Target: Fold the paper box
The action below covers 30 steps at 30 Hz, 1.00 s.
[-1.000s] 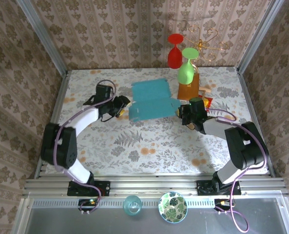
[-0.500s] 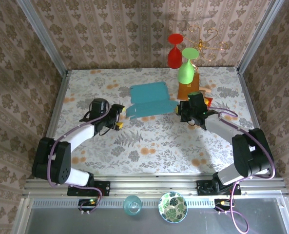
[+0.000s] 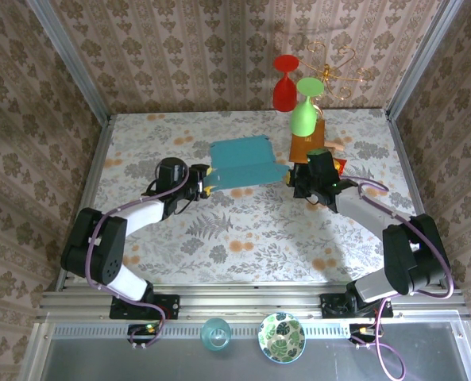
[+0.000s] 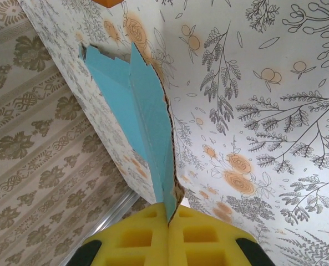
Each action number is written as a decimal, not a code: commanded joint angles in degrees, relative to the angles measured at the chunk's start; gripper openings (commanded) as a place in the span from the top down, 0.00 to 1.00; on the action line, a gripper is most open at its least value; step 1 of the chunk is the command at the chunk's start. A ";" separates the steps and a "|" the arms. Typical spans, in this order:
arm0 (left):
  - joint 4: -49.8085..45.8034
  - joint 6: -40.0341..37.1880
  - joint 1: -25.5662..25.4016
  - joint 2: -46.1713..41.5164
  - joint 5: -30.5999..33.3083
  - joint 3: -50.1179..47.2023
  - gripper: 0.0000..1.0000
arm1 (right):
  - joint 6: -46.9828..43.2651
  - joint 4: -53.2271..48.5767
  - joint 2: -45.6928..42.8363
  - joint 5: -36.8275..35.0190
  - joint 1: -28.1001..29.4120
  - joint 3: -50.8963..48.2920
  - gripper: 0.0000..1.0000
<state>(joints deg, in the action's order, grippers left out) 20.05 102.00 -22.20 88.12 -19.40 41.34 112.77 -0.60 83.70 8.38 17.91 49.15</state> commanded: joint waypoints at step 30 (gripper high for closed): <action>-1.46 6.03 -0.91 -8.00 8.73 6.89 1.00 | 4.54 11.56 -2.52 -11.64 19.79 3.58 0.24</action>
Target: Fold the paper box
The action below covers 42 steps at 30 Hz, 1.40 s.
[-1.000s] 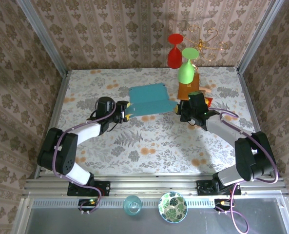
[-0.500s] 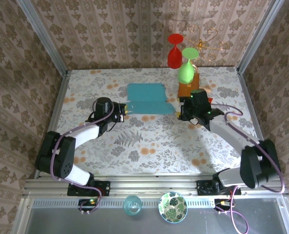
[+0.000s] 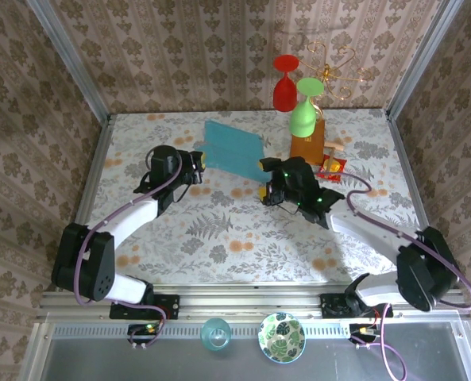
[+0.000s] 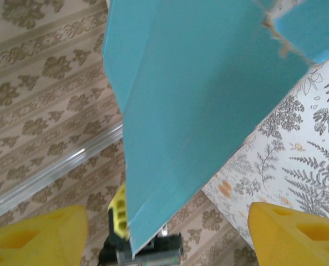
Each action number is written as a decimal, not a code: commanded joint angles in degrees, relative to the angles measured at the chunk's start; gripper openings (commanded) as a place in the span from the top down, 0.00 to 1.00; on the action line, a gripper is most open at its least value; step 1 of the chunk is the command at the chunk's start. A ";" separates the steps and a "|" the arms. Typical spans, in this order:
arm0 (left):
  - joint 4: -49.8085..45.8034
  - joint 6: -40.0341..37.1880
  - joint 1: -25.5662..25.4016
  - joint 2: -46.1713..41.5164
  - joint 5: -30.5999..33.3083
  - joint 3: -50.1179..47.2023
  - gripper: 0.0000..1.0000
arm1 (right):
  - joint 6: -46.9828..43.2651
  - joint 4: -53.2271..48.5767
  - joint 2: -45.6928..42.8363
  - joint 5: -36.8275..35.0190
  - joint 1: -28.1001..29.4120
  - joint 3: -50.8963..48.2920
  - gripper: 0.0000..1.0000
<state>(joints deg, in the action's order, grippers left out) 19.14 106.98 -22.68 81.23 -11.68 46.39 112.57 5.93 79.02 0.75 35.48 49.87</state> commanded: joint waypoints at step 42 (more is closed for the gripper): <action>-43.92 -27.27 17.76 -12.33 -7.29 14.96 0.57 | -6.22 -67.76 6.53 -6.13 7.38 56.08 1.00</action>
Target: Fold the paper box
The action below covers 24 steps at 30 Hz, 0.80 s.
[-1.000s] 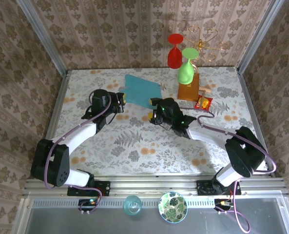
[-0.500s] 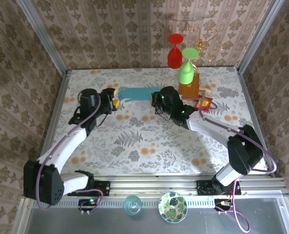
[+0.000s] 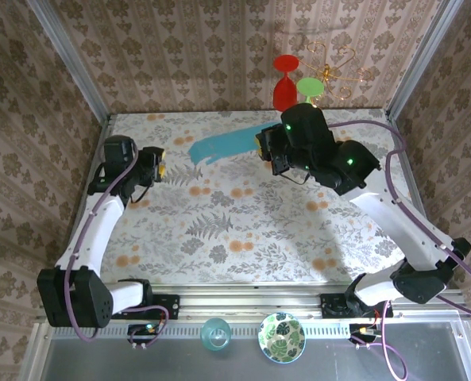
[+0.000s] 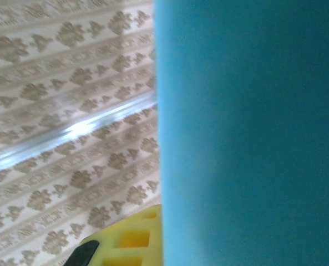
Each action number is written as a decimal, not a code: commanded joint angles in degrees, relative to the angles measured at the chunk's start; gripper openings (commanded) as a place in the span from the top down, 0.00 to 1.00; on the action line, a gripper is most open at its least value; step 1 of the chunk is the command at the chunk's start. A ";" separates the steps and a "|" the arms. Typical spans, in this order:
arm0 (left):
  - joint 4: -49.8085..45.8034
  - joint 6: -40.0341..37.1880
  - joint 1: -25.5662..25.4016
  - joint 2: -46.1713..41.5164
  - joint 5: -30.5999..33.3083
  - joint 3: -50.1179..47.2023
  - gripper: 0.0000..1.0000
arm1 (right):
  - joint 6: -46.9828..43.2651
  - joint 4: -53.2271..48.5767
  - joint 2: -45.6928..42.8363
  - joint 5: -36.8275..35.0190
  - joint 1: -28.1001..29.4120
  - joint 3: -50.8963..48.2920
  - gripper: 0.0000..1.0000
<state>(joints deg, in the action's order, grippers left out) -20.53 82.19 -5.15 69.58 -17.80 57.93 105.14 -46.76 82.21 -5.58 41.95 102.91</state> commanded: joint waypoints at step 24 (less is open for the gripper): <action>-15.72 -3.89 1.63 -2.80 -5.25 4.22 0.60 | -0.76 -35.37 46.99 3.87 -7.30 46.46 1.00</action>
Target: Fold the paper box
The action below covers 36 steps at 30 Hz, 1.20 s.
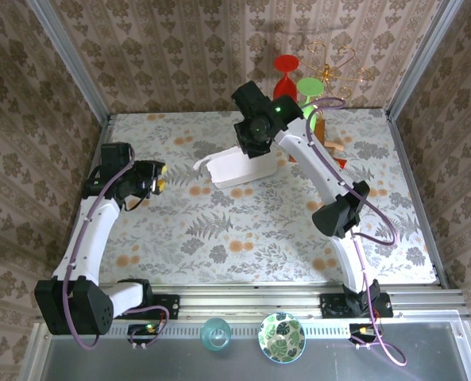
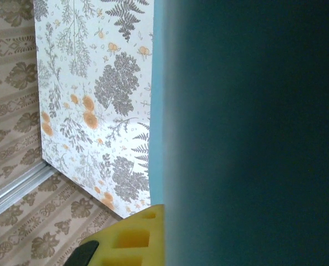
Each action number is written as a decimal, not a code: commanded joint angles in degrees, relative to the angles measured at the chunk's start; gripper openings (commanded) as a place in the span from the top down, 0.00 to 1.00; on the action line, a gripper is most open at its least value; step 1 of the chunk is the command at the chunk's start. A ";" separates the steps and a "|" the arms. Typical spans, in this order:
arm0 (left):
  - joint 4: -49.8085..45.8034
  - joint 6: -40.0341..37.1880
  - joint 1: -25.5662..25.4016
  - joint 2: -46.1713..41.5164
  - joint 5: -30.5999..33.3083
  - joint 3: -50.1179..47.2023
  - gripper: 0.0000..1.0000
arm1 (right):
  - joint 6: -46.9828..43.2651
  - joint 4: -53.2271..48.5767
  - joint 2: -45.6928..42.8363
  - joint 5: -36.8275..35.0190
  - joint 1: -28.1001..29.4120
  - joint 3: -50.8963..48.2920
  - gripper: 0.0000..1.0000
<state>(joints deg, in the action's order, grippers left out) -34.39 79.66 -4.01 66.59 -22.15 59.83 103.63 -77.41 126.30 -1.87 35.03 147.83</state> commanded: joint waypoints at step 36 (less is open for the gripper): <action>12.54 1.51 -14.97 15.90 -4.66 7.75 0.58 | 7.90 23.22 -9.01 1.65 -1.34 -35.12 1.00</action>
<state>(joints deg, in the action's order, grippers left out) -24.21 79.96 -18.13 81.82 -25.98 68.23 109.73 -56.03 119.46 -0.51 34.00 114.63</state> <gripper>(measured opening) 0.416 0.073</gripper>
